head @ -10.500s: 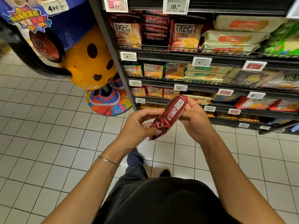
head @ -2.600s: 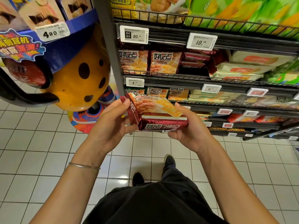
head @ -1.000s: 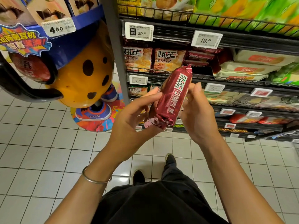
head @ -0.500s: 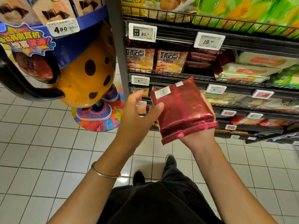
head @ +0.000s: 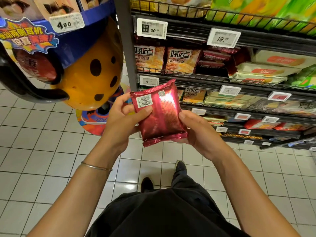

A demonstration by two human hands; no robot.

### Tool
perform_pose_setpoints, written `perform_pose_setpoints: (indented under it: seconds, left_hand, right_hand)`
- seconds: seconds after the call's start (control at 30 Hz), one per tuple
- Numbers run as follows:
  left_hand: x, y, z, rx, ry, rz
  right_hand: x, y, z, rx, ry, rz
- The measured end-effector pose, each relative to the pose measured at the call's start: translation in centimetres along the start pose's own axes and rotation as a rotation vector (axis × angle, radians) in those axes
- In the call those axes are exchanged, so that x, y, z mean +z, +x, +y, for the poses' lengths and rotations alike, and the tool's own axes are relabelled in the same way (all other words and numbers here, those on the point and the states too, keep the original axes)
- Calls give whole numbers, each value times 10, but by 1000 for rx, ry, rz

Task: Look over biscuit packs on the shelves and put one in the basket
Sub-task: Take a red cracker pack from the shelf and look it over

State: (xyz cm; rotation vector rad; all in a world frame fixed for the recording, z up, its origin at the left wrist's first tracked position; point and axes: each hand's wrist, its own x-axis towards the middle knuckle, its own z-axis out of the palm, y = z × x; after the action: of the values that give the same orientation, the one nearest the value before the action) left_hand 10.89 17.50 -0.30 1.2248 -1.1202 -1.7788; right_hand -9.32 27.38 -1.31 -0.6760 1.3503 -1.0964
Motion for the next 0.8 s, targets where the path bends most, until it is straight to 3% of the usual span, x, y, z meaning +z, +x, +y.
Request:
perform_pose_setpoints:
  seconds: [0.5, 0.8]
  left_hand:
    - [-6, -3, -10, 6, -14, -88]
    - [-7, -6, -9, -106, -72, -67]
  right_hand:
    - [1, -6, 3, 12, 121, 13]
    - [1, -11, -1, 64, 207, 68]
